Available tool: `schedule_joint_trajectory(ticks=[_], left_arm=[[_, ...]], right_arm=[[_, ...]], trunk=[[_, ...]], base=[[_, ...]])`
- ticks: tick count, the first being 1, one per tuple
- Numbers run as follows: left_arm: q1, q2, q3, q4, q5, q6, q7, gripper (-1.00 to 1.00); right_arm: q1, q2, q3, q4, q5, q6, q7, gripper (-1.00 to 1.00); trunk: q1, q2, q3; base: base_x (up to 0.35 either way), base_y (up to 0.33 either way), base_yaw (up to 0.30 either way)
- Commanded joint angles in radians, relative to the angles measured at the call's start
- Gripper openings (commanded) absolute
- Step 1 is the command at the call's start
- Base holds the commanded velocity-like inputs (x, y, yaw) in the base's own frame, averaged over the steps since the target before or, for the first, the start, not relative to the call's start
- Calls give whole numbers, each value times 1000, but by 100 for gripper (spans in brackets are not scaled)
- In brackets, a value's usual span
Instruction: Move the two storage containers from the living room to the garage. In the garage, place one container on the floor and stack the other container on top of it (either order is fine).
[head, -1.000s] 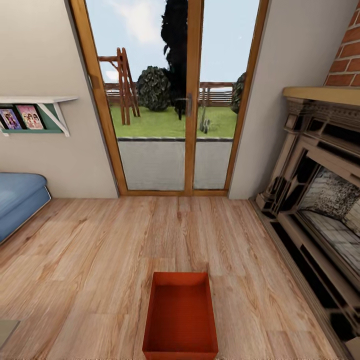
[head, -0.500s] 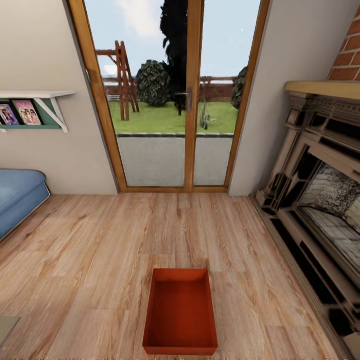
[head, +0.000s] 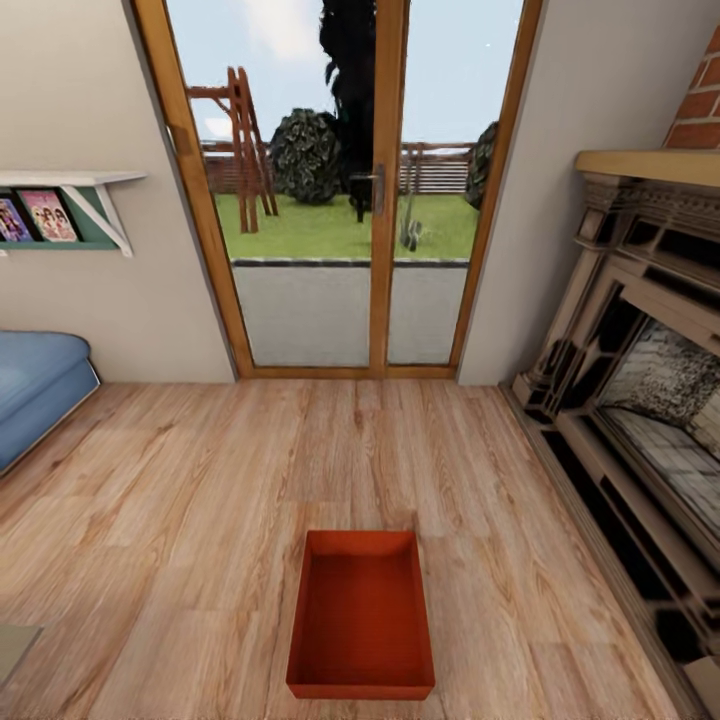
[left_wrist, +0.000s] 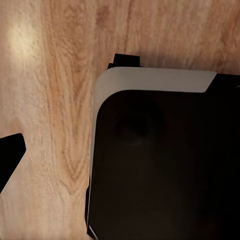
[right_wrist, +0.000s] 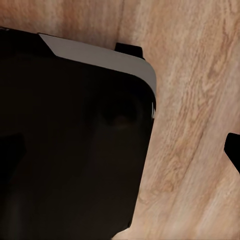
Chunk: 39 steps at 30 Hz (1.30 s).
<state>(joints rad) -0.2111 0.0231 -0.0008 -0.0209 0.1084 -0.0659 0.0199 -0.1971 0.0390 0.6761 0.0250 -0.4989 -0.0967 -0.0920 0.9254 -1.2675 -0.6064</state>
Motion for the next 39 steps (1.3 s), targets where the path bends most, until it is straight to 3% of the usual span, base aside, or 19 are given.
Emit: schedule_joint_trajectory(ticks=[1,39], left_arm=[[-1,0,-2,1,10,-3,0,100],[-1,0,-2,1,10,-3,0,100]], right_arm=[[-1,1,8,3,-9,-5,-1,100],[-1,1,8,3,-9,-5,1,100]], trunk=[[0,0,-2],[0,0,-62]], base=[[0,0,0],[0,0,0]])
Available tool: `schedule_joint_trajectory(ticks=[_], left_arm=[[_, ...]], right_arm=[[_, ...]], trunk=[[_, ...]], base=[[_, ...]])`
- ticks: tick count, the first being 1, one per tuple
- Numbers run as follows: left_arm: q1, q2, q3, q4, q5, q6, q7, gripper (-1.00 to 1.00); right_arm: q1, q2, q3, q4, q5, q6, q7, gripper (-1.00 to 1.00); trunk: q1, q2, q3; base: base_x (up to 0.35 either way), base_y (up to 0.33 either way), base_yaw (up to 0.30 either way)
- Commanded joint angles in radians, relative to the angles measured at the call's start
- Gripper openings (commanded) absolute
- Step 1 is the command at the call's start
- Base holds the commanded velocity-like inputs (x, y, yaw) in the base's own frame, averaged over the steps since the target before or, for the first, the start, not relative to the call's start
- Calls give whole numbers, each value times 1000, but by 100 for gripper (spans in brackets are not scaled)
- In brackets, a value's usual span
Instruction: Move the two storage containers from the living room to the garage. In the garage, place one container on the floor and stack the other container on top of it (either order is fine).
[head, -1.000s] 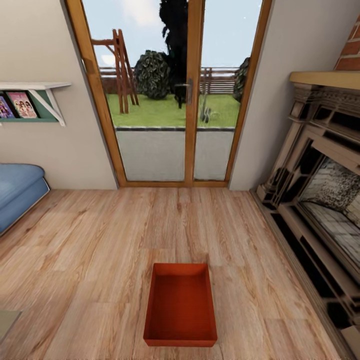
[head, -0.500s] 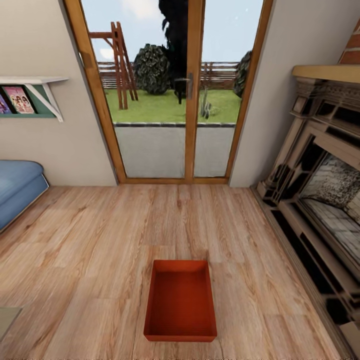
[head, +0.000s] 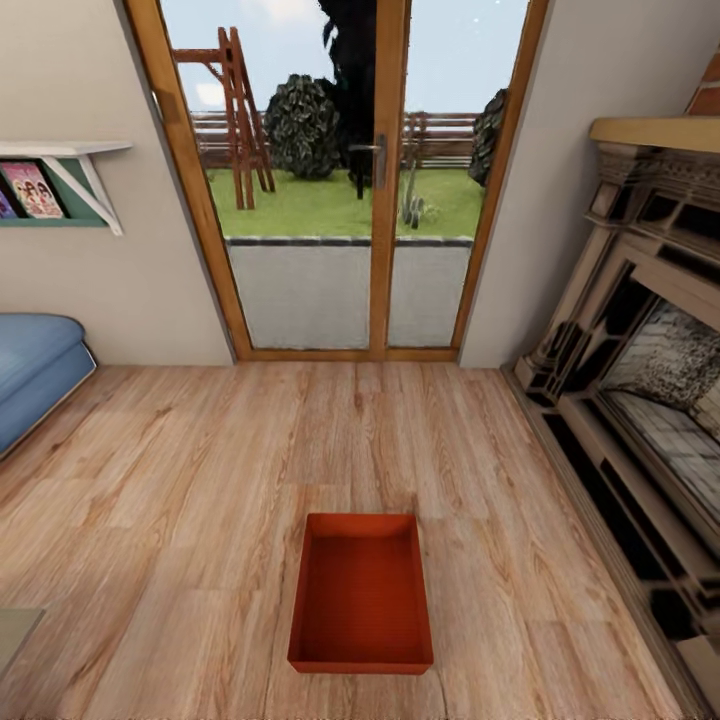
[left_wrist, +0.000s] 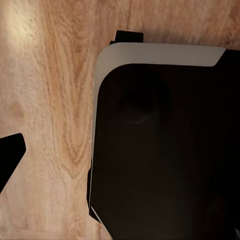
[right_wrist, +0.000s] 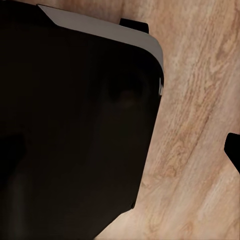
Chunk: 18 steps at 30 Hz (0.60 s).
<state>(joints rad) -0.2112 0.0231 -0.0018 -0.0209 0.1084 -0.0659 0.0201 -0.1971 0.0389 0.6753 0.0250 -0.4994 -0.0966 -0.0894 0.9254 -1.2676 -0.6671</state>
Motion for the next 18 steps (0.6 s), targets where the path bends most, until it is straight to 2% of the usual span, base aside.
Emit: schedule_joint_trajectory(ticks=[1,18], left_arm=[[-1,0,-1,1,10,-3,0,100],[-1,0,-1,1,10,-3,0,100]], right_arm=[[-1,1,8,3,-9,-5,-1,100],[-1,0,7,3,-14,-6,0,100]], trunk=[[0,0,-2],[0,0,-28]], base=[[0,0,0],[0,0,0]])
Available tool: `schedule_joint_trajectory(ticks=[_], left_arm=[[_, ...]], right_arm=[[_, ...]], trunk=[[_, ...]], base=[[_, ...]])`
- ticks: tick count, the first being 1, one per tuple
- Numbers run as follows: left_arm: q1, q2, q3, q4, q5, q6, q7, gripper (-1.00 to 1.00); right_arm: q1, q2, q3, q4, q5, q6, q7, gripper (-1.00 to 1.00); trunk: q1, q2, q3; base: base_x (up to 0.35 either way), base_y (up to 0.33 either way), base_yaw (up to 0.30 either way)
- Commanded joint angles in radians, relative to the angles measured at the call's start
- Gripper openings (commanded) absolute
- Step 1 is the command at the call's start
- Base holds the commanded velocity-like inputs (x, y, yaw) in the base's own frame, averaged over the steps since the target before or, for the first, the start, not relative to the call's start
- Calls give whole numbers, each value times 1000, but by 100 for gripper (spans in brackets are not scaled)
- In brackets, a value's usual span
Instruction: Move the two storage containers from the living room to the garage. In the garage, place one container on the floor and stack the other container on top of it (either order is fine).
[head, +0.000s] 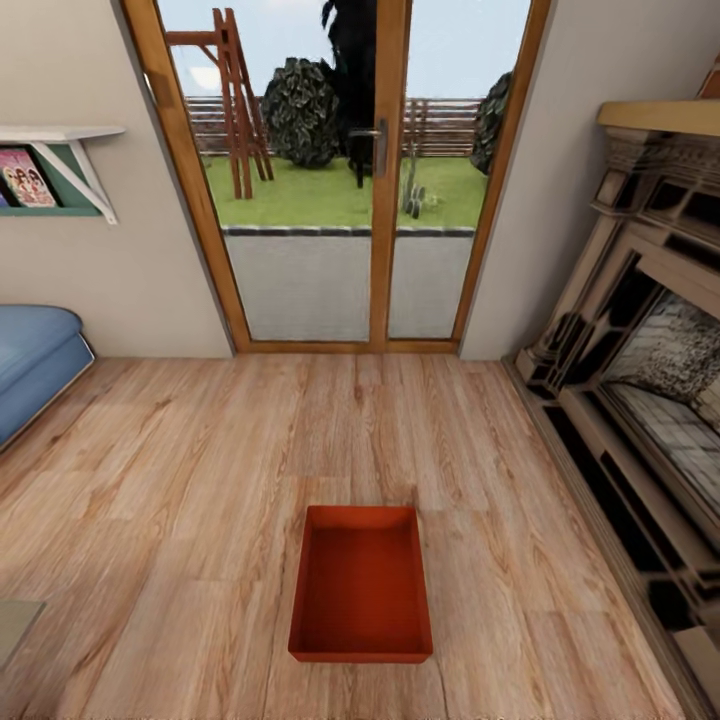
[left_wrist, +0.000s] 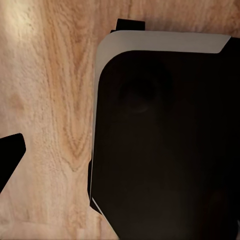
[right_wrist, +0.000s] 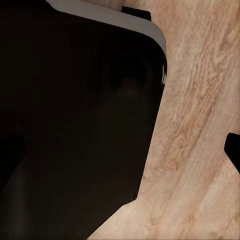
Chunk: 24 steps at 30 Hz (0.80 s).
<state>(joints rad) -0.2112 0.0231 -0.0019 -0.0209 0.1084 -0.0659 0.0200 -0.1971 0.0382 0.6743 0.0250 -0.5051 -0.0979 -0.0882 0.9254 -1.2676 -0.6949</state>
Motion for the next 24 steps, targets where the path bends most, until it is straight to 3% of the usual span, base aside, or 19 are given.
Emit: schedule_joint_trajectory(ticks=[1,24], left_arm=[[0,0,-1,1,10,-3,0,100],[0,0,-1,1,10,-3,0,100]], right_arm=[[-1,1,8,3,-9,-5,-1,100],[-1,0,8,3,-10,-5,-2,100]], trunk=[[0,0,-2],[0,0,-38]], base=[[0,0,0],[0,0,0]])
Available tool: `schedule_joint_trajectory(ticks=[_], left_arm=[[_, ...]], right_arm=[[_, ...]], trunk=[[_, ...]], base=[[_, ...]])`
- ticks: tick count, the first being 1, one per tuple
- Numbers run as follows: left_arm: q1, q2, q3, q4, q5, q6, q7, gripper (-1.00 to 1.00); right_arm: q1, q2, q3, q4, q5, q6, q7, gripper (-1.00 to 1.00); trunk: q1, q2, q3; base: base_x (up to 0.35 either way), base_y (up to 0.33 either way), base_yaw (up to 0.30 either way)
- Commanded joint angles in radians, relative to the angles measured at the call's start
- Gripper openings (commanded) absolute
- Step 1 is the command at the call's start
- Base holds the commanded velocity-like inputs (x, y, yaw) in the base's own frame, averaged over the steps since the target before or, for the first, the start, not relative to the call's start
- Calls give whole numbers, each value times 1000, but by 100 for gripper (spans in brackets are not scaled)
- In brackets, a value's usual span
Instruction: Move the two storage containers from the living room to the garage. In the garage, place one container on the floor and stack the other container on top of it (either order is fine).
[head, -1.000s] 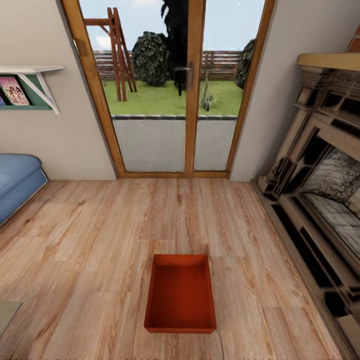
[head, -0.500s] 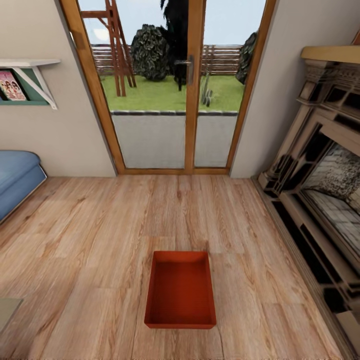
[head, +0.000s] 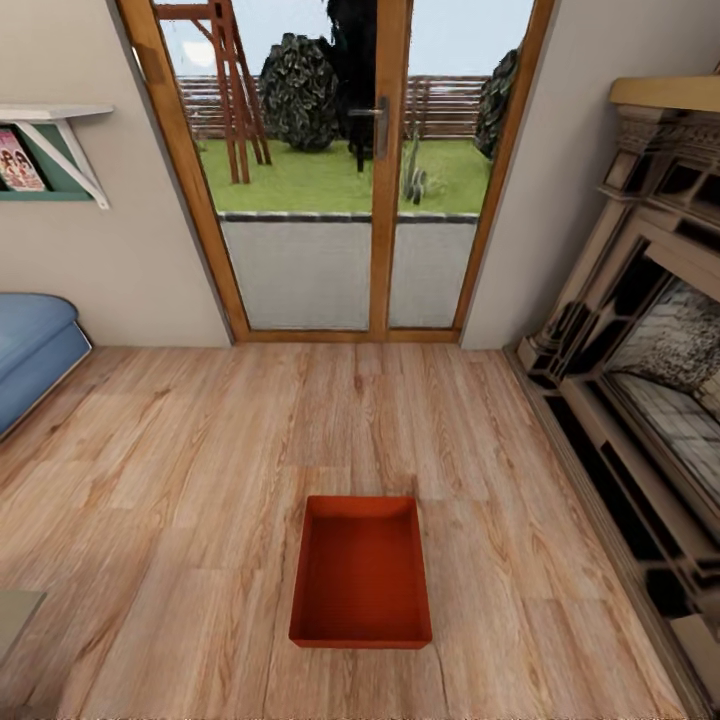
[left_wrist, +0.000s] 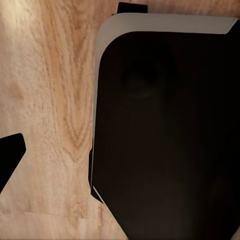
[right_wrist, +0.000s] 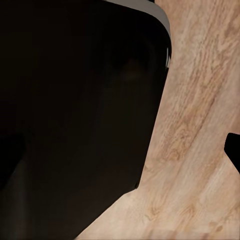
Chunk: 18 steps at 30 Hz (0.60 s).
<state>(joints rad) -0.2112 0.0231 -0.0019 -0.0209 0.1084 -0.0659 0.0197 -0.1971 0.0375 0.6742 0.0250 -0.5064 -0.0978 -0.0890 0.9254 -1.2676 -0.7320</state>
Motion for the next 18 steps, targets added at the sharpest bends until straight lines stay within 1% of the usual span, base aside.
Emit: schedule_joint_trajectory(ticks=[1,18], left_arm=[[-1,0,-1,1,10,-3,0,100],[0,0,-1,1,10,-3,0,100]], right_arm=[[-1,1,8,3,-9,-5,-1,100],[-1,2,8,3,-10,-4,-1,100]], trunk=[[0,0,-2],[0,0,-29]], base=[[0,0,0],[0,0,0]])
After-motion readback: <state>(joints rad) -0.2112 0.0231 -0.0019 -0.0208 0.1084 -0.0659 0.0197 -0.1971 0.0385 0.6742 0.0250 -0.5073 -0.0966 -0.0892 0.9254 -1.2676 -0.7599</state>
